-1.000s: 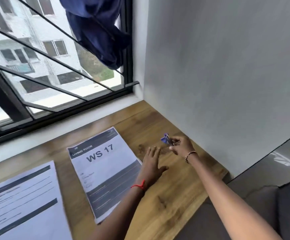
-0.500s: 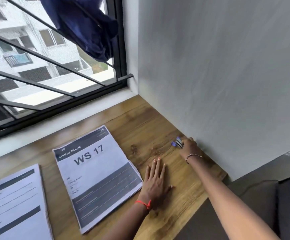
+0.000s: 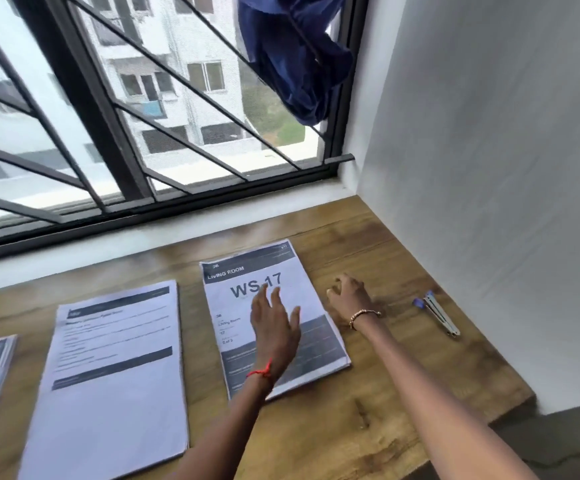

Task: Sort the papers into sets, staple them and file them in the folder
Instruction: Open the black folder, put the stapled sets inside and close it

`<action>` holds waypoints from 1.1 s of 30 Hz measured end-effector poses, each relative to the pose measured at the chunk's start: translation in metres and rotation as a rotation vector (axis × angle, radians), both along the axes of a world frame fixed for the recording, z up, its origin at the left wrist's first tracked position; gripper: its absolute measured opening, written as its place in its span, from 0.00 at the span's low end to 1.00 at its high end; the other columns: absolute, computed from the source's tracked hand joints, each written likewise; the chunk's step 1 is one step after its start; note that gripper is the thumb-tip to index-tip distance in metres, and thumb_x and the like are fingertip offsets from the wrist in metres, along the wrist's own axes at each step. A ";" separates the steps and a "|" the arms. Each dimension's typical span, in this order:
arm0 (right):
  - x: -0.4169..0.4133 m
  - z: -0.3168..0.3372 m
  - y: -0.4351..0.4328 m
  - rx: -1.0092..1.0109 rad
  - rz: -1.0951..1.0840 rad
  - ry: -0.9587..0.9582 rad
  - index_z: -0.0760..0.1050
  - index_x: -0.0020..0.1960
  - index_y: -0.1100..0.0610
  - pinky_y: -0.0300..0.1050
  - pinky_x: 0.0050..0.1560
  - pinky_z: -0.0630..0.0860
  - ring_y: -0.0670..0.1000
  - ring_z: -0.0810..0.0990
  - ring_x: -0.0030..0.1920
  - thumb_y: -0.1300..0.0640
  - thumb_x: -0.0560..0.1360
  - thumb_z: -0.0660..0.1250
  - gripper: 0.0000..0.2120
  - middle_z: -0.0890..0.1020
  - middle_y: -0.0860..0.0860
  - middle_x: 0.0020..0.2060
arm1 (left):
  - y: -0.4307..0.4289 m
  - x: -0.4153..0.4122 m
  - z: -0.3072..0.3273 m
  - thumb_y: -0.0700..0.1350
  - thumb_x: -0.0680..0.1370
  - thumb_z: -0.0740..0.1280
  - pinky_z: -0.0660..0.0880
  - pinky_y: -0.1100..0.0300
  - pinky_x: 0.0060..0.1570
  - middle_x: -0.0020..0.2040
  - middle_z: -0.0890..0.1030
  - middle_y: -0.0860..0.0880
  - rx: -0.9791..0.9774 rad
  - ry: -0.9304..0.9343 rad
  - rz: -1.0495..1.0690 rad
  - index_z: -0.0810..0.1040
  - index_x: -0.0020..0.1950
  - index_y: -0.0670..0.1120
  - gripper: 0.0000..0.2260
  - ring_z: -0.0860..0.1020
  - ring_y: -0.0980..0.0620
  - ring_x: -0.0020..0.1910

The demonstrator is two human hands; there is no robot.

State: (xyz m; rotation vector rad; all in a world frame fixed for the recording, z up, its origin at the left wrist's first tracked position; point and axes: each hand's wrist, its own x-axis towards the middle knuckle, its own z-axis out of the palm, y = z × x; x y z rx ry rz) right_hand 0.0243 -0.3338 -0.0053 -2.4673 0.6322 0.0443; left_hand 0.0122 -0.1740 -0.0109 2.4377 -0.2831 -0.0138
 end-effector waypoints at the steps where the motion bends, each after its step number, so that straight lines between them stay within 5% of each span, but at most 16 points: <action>1: 0.003 -0.002 0.010 0.000 0.018 0.040 0.73 0.57 0.66 0.48 0.57 0.71 0.61 0.74 0.59 0.59 0.74 0.63 0.14 0.76 0.62 0.57 | 0.015 0.005 0.000 0.49 0.79 0.60 0.54 0.50 0.71 0.73 0.59 0.38 0.031 0.062 0.107 0.62 0.71 0.38 0.24 0.56 0.41 0.73; 4: 0.008 -0.010 0.035 -0.059 0.022 0.103 0.73 0.54 0.68 0.49 0.57 0.69 0.62 0.72 0.61 0.57 0.75 0.62 0.15 0.77 0.63 0.57 | 0.059 0.012 0.003 0.50 0.78 0.62 0.60 0.50 0.66 0.70 0.61 0.38 0.037 0.291 0.367 0.61 0.70 0.37 0.26 0.61 0.39 0.69; 10: 0.009 -0.022 0.053 -0.040 -0.077 0.087 0.75 0.51 0.70 0.49 0.58 0.68 0.62 0.74 0.58 0.61 0.73 0.63 0.13 0.78 0.66 0.53 | 0.097 0.022 -0.021 0.45 0.66 0.63 0.73 0.50 0.57 0.54 0.80 0.38 -0.256 0.439 0.398 0.78 0.55 0.37 0.21 0.76 0.39 0.56; 12: 0.006 -0.026 0.059 0.054 -0.109 0.079 0.75 0.47 0.70 0.48 0.50 0.71 0.60 0.77 0.51 0.63 0.72 0.63 0.09 0.79 0.66 0.47 | 0.104 0.024 -0.033 0.43 0.62 0.59 0.76 0.48 0.53 0.51 0.82 0.40 -0.370 0.446 0.395 0.80 0.53 0.38 0.23 0.79 0.40 0.52; 17: -0.002 -0.022 0.083 0.223 -0.205 -0.094 0.74 0.36 0.65 0.41 0.30 0.63 0.52 0.69 0.37 0.71 0.69 0.62 0.06 0.72 0.56 0.33 | 0.124 0.008 -0.002 0.35 0.73 0.61 0.77 0.49 0.54 0.54 0.81 0.46 -0.552 0.467 0.261 0.78 0.57 0.42 0.14 0.79 0.45 0.52; 20: -0.002 -0.010 0.110 0.299 -0.287 -0.182 0.78 0.42 0.71 0.41 0.37 0.66 0.59 0.75 0.38 0.71 0.68 0.62 0.08 0.81 0.64 0.38 | 0.148 0.008 0.016 0.33 0.74 0.61 0.75 0.55 0.48 0.53 0.80 0.44 -0.538 0.390 0.308 0.76 0.56 0.40 0.12 0.78 0.44 0.50; 26: 0.005 0.007 0.192 0.447 -0.254 -0.218 0.79 0.43 0.69 0.40 0.34 0.66 0.52 0.73 0.39 0.70 0.69 0.63 0.07 0.78 0.55 0.36 | 0.230 0.013 0.034 0.31 0.72 0.59 0.69 0.59 0.44 0.54 0.80 0.39 -0.433 0.311 0.472 0.76 0.56 0.35 0.14 0.77 0.40 0.50; 28: 0.004 0.002 0.225 0.484 -0.217 -0.176 0.78 0.42 0.71 0.40 0.35 0.66 0.51 0.72 0.39 0.70 0.68 0.63 0.06 0.80 0.61 0.36 | 0.261 0.011 0.032 0.31 0.72 0.59 0.67 0.59 0.43 0.53 0.80 0.37 -0.393 0.308 0.516 0.76 0.54 0.34 0.13 0.76 0.38 0.52; 33: -0.003 -0.015 0.286 0.419 -0.124 -0.073 0.76 0.44 0.74 0.38 0.33 0.64 0.55 0.77 0.39 0.71 0.69 0.62 0.08 0.82 0.67 0.44 | 0.318 0.002 0.010 0.30 0.71 0.59 0.68 0.55 0.55 0.57 0.76 0.37 -0.215 0.289 0.518 0.75 0.59 0.36 0.17 0.72 0.37 0.59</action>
